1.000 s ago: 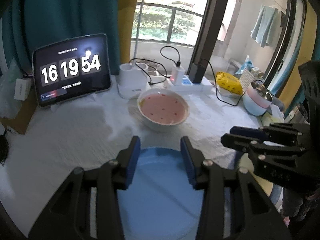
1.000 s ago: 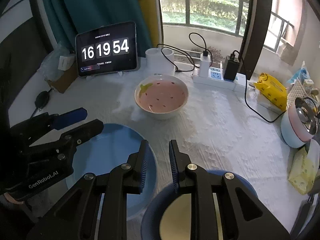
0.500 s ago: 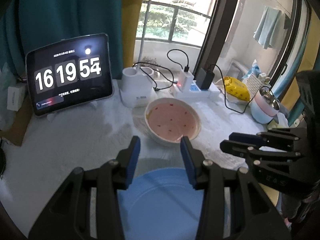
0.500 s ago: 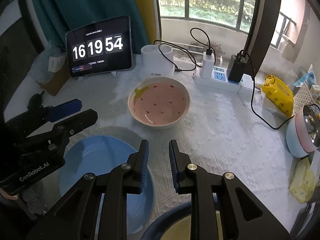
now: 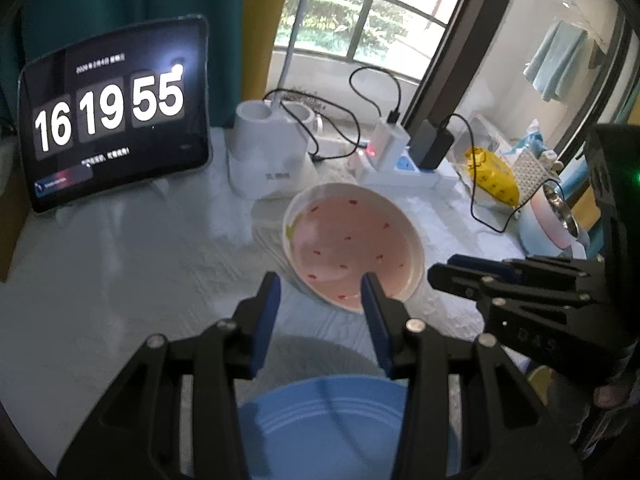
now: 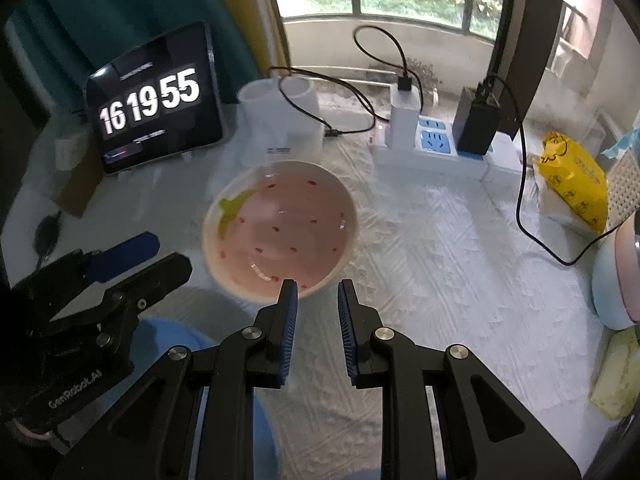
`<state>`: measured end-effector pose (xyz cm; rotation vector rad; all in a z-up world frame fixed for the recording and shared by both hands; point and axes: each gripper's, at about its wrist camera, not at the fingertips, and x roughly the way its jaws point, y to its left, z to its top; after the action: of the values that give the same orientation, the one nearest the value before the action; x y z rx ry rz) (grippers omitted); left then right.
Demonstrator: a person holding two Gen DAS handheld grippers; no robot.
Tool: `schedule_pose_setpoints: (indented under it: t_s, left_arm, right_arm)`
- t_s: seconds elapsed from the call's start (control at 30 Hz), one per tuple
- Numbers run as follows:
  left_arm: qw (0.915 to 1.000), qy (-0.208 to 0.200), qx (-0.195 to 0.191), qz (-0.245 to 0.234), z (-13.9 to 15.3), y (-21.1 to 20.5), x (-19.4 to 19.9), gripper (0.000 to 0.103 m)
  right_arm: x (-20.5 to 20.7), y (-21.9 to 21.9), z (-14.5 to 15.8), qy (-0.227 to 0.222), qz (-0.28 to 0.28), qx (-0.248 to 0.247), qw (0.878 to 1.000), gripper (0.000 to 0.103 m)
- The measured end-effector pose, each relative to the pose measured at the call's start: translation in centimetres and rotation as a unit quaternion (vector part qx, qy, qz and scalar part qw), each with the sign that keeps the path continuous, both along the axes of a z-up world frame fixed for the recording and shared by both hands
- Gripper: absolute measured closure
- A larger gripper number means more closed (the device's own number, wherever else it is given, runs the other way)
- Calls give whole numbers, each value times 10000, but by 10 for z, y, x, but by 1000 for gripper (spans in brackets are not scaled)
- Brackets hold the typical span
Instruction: Organize plates and bowls
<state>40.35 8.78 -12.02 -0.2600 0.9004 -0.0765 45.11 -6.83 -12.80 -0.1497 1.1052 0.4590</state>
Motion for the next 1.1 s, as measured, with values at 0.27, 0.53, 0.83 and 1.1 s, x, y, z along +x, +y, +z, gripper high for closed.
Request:
schedule_pose_setpoints:
  t_s: [0.27, 0.53, 0.83, 1.1]
  left_arm:
    - [9994, 333, -73, 60, -22, -6, 25, 60]
    - [9982, 565, -50, 177, -40, -7, 40, 60]
    - [9977, 627, -29, 240, -55, -3, 50, 60]
    - [9982, 566, -109, 158, -60, -4, 48, 71]
  right_arm:
    - [29, -4, -20, 279, -287, 125, 9991, 81]
    - [41, 7, -32, 422, -243, 77, 9988, 81]
    - [50, 14, -41, 654, -191, 161, 9975, 81]
    - [43, 16, -37, 421, -141, 83, 9990, 83]
